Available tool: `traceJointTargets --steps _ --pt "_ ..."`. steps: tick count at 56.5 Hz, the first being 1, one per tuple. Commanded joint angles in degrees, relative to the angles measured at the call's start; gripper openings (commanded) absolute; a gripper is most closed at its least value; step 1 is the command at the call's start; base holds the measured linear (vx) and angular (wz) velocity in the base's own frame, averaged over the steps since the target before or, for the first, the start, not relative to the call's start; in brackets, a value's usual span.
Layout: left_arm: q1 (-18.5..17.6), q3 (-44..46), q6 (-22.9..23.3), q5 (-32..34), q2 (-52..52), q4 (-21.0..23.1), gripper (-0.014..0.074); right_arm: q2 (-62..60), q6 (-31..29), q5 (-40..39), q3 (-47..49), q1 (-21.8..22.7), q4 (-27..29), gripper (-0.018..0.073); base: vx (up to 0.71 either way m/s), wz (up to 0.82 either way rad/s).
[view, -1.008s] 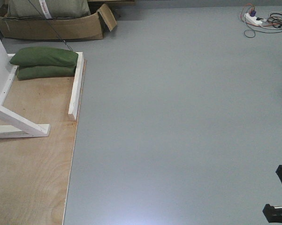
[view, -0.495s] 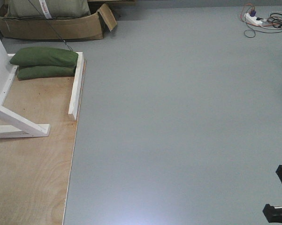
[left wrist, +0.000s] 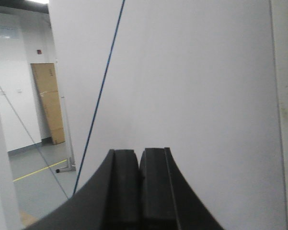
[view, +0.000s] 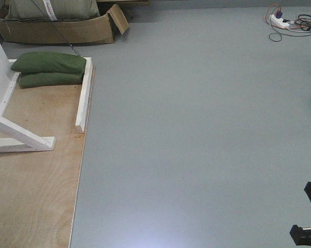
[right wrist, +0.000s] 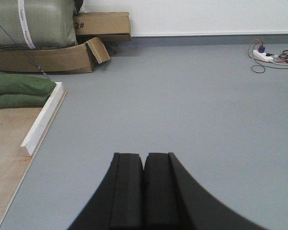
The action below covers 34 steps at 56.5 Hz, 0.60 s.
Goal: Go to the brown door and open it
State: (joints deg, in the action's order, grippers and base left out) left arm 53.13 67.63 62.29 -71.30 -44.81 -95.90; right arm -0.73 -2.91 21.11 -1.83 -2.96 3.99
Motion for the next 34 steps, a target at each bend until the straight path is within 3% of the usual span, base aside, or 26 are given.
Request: traceJointTargets --steps 1,17,34 --pt "2.28 1.58 0.10 1.41 -0.48 -6.51 0.0067 -0.32 -0.37 -4.47 -0.25 -0.11 -0.19 0.0000 0.00 0.00" --pt "5.89 2.15 0.10 2.90 -2.04 -5.32 0.0067 -0.32 -0.37 -4.47 -0.25 -0.11 -0.19 0.0000 0.00 0.00" --pt "5.98 7.60 -0.02 3.13 -6.88 -5.48 0.0067 -0.32 -0.37 -4.47 -0.25 -0.11 -0.19 0.0000 0.00 0.00"
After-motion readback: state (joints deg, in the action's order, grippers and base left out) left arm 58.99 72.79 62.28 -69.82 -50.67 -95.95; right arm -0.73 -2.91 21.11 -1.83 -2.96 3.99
